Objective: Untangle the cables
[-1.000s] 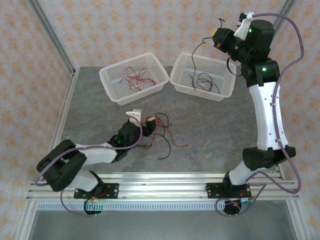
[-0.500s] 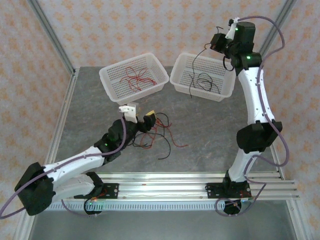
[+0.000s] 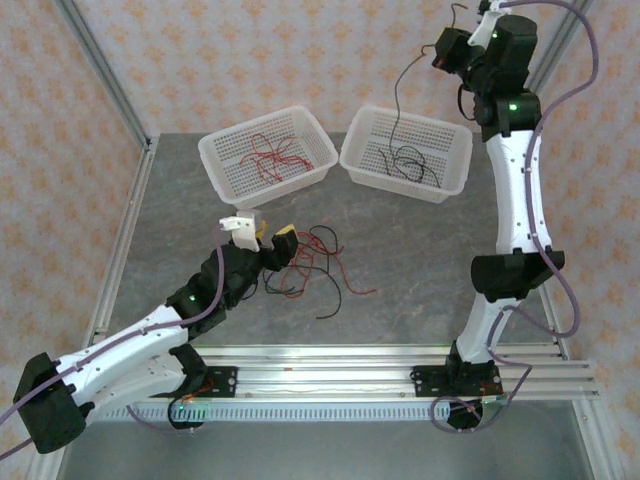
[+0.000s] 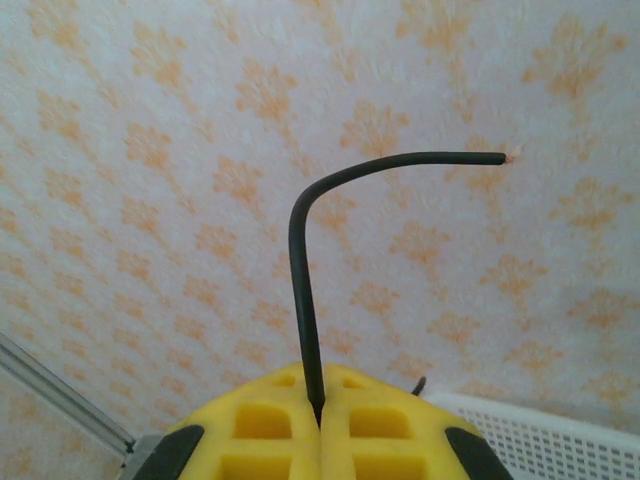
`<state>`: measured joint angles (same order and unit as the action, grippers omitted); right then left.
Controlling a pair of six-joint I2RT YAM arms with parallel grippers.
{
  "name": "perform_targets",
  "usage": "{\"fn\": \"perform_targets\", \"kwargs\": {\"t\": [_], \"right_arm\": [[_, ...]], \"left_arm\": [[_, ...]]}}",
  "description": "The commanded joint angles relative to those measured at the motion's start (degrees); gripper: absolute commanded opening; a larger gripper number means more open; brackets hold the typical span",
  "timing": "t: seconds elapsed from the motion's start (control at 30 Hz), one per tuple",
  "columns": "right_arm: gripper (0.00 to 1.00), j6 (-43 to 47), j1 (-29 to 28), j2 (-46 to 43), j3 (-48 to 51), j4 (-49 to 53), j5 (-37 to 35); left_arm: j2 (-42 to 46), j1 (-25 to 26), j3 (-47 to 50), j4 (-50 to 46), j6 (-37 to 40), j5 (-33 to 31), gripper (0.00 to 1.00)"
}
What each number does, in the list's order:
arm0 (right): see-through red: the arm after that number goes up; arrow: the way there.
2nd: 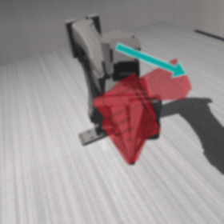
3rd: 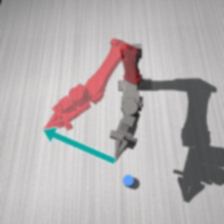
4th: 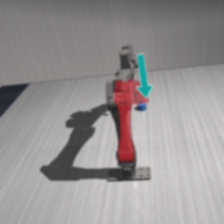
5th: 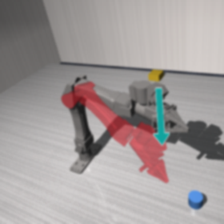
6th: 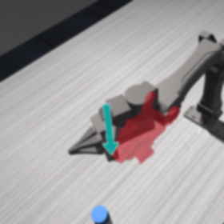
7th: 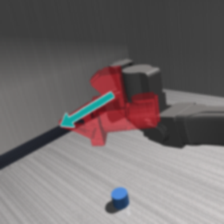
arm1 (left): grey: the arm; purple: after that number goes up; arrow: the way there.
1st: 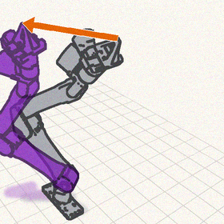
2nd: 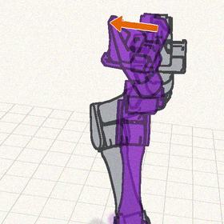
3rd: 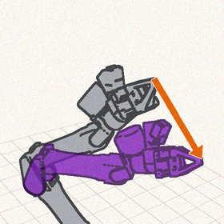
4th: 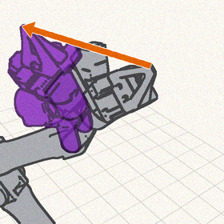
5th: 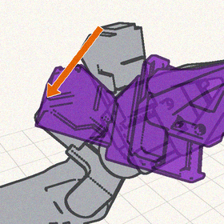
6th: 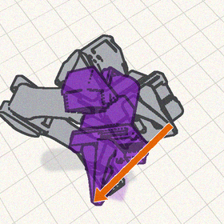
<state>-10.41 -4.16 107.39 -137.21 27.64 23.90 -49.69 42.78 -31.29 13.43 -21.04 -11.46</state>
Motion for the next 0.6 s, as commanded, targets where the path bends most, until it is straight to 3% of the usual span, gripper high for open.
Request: {"fn": "perform_targets", "kwargs": {"t": [0.0,0.33,0.57], "right_arm": [[0.0,0.3,0.5,-0.8,-1.8,-3.9,-1.8],[0.0,2.2,1.1,7.4,-1.5,-3.0,-2.8],[0.0,4.5,1.1,5.4,17.7,-6.4,-5.8]], "left_arm": [[0.9,0.5,1.0,-2.0,-2.0,-1.0,0.76],[0.4,0.6,-0.5,-3.2,-3.0,-0.5,0.76],[0.3,0.7,-2.3,-4.9,-3.3,-0.6,0.76]]}}
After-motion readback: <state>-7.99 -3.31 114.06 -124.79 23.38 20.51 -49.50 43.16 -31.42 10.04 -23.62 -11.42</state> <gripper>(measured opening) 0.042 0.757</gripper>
